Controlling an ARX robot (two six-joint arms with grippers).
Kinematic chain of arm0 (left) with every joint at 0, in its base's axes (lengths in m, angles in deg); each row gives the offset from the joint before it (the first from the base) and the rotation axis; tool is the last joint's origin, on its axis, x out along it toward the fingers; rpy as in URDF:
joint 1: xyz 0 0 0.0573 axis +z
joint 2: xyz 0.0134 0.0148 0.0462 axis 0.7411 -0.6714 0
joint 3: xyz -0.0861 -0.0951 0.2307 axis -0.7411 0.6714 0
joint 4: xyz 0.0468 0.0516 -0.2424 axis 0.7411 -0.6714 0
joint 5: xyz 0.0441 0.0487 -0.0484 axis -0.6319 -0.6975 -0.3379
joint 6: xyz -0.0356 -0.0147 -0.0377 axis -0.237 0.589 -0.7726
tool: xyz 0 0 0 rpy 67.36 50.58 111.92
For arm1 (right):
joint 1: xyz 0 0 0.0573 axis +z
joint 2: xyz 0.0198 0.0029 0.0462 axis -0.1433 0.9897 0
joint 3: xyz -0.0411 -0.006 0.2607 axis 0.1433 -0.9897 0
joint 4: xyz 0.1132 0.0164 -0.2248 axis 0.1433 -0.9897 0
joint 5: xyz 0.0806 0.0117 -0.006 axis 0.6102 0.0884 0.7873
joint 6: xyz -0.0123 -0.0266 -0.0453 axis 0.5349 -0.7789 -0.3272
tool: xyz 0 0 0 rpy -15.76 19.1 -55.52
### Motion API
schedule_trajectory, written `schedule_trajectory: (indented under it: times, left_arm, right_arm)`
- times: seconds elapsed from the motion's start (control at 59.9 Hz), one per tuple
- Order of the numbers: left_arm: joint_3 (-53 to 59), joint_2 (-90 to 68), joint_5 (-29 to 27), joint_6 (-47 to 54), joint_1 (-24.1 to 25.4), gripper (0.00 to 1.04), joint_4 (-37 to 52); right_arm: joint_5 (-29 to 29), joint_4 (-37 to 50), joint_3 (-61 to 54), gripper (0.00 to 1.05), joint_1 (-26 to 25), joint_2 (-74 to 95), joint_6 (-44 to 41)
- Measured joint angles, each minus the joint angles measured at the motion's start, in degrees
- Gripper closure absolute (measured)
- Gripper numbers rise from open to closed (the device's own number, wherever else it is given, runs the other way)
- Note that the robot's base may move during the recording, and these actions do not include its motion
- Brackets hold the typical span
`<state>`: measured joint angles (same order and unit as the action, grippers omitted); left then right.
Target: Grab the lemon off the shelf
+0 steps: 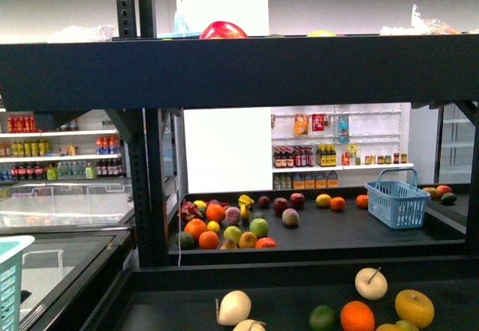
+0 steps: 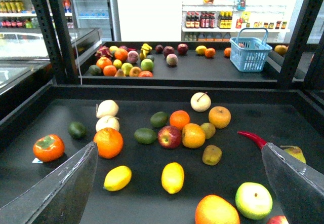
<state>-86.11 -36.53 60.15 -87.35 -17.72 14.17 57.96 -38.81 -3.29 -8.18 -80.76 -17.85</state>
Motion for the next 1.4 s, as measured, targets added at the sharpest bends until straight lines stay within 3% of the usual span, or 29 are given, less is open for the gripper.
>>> schedule_trajectory:
  times: [0.117,0.2,0.534,0.834,1.018,1.252,1.402]
  left_arm:
    - [0.2,0.07,-0.02,0.0,0.0,0.86,-1.01]
    - [0.87,0.98,0.72,0.83,-0.15,0.91,-1.99]
    - [2.82,14.32,9.73,14.78,-5.55,0.97,-10.8]
    - [8.26,21.38,19.41,25.09,-17.4,0.98,-12.35]
    - [9.42,19.96,18.05,24.17,-25.79,0.98,-7.87]
    - [6.21,9.94,11.15,22.71,-38.62,0.98,0.96]
    - [2.62,5.2,10.19,21.35,-43.85,0.98,2.8]
  right_arm:
    - [0.02,0.0,0.0,0.07,0.0,0.0,0.02]
    - [0.0,0.0,0.0,0.07,0.0,0.0,0.02]
    - [0.0,0.0,0.0,0.07,0.0,0.0,0.02]
    - [0.0,0.0,0.0,0.07,0.0,0.0,0.02]
    - [0.0,0.0,0.0,0.07,0.0,0.0,0.02]
    - [0.0,0.0,0.0,0.07,0.0,0.0,0.02]
    - [0.0,0.0,0.0,0.07,0.0,0.0,0.02]
